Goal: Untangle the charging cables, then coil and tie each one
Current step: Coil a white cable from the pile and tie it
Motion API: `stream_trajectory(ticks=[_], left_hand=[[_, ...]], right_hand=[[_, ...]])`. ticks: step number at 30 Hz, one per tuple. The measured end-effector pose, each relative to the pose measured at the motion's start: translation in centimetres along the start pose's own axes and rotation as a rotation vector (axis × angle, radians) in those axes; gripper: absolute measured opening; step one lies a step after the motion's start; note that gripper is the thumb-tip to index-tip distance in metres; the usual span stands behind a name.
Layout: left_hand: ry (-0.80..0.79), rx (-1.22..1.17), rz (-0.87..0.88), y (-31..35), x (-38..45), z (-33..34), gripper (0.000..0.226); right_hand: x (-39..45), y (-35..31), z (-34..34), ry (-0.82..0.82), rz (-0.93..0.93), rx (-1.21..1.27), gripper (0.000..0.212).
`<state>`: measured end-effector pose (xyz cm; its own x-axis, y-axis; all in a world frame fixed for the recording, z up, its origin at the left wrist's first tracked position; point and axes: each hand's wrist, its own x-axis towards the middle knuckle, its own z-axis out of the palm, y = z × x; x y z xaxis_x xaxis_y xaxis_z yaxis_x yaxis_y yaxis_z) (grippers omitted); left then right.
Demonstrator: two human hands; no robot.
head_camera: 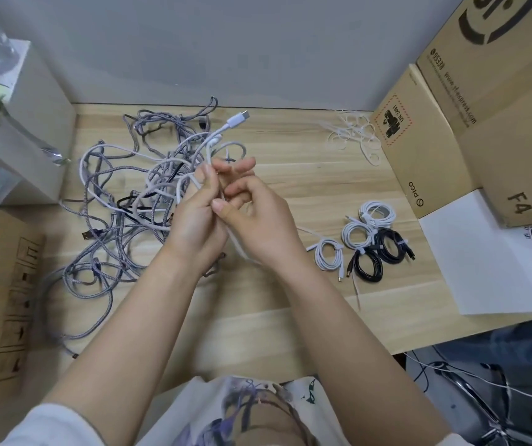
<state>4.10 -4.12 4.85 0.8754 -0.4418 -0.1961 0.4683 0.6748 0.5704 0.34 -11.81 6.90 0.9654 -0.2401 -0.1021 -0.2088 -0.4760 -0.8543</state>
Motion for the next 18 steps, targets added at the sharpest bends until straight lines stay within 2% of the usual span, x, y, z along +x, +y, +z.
stream_trajectory(ticks=[3, 5, 7, 10, 12, 15, 18], left_hand=[[-0.007, -0.022, -0.011, -0.3, -0.1, -0.1, 0.042], [0.001, 0.001, 0.000, -0.5, 0.0, -0.4, 0.038], [0.020, 0.027, 0.008, -0.8, 0.0, -0.7, 0.034], [0.037, 0.113, 0.013, -1.2, -0.1, -1.2, 0.030], [0.014, 0.177, 0.006, -1.3, -0.2, -1.4, 0.029], [0.008, 0.235, -0.050, -1.2, -0.2, -1.9, 0.030], [0.011, 0.290, -0.142, -0.7, -0.3, -2.2, 0.034]], right_hand=[[0.3, 0.3, 0.4, -0.030, 0.004, 0.061, 0.024], [0.5, 0.5, 0.4, -0.090, 0.046, 0.112, 0.018], [0.6, 0.5, 0.3, -0.145, 0.092, 0.126, 0.025], [0.7, 0.3, -0.2, -0.244, 0.079, 0.025, 0.032], [0.6, 0.3, -0.4, -0.287, 0.051, -0.032, 0.025], [0.3, 0.6, 0.0, -0.219, 0.040, -0.016, 0.017], [-0.2, 0.3, 0.4, -0.176, 0.118, 0.252, 0.023]])
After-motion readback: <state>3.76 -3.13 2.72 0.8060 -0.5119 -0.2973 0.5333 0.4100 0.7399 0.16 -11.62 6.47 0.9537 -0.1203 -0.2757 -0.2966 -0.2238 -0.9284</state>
